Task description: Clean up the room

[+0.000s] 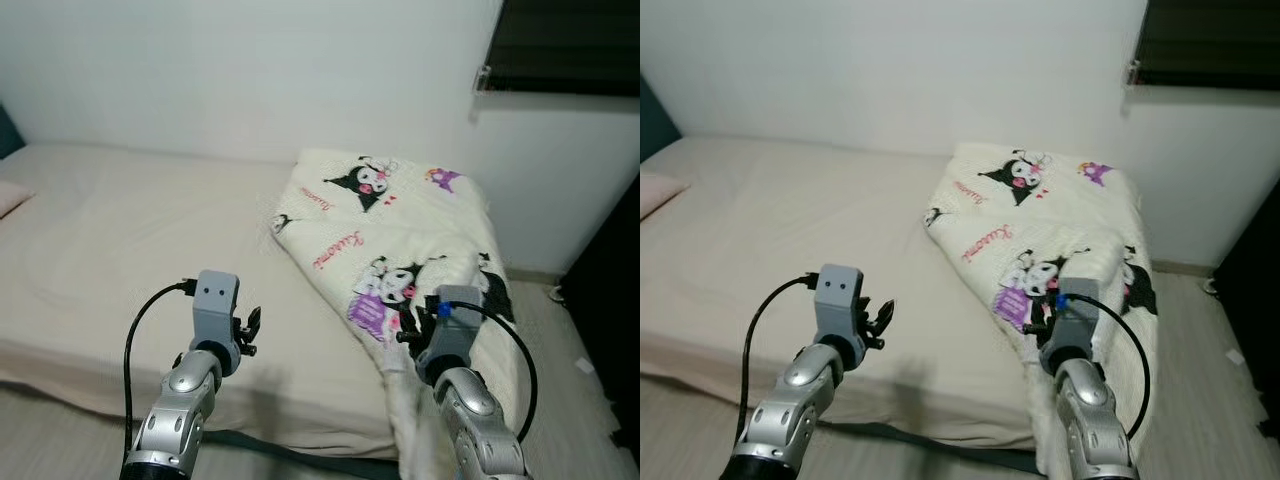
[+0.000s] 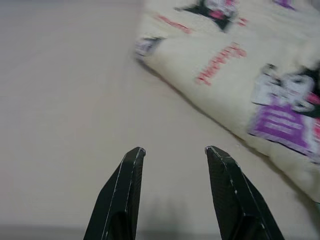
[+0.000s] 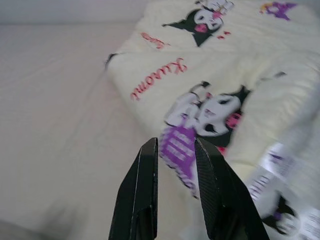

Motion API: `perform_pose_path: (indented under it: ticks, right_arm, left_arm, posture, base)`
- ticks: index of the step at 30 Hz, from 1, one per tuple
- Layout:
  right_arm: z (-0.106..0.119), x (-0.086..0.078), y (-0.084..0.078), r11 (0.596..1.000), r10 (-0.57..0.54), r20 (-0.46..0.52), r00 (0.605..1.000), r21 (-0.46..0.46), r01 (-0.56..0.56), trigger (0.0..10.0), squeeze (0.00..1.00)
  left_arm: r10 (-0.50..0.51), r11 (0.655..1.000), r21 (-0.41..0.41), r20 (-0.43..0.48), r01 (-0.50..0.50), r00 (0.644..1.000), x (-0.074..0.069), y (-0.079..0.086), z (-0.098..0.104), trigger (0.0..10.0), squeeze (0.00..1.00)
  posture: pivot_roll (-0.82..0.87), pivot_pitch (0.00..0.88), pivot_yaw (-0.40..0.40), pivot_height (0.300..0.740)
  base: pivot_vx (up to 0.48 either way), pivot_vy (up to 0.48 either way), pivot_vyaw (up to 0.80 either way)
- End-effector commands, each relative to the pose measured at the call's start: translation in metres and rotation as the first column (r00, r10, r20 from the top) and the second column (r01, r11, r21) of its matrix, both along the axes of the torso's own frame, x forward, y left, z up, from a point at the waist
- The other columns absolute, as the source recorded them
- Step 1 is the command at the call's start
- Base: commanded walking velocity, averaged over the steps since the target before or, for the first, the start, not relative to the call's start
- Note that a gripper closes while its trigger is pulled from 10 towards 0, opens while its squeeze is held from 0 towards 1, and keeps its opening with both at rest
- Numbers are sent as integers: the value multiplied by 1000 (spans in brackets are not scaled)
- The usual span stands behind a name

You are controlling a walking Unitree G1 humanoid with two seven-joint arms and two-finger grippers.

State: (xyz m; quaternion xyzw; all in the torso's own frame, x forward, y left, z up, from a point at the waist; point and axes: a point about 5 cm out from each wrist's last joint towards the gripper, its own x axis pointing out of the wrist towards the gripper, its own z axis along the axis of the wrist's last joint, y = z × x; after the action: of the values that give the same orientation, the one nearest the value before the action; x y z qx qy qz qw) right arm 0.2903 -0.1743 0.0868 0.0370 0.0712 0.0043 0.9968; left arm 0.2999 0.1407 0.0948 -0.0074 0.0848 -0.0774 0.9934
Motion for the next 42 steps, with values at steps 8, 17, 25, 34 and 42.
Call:
perform_pose_path:
  ticks: [8, 17, 25, 34, 42]
  right_arm:
    - [1, 3, -31, 987, -162, 6, 987, -12, 162, 10000, 0]
    - [2, 10, -41, 979, -202, 6, 979, 29, 201, 10000, 0]
    - [8, 15, -44, 976, -218, 22, 976, 29, 218, 10000, 0]
    - [9, 19, -48, 974, -225, 30, 974, 14, 225, 10000, 0]
    - [10, 21, -53, 970, -242, 31, 970, -2, 242, 10000, 0]
  left_arm:
    - [-18, 1000, 6, 15, 18, 1000, -2, -1, 0, 10000, 0]
    - [-22, 1000, 5, 20, 22, 1000, -1, -2, 1, 10000, 0]
    - [-25, 1000, 13, 16, 25, 1000, -1, -1, -1, 10000, 0]
    - [-16, 1000, 21, 12, 16, 1000, 0, 1, -2, 10000, 0]
    - [-13, 1000, 19, 13, 13, 1000, 0, 1, -2, 10000, 0]
  posture:
    - [-20, 26, 26, 725]
    - [-20, 30, 28, 690]
    - [-19, 33, 29, 655]
    - [-22, 35, 28, 625]
    - [-24, 45, 27, 595]
  base:
    - [0, 0, 0]
    - [0, 0, 0]
    - [0, 0, 0]
    - [0, 0, 0]
    - [0, 0, 0]
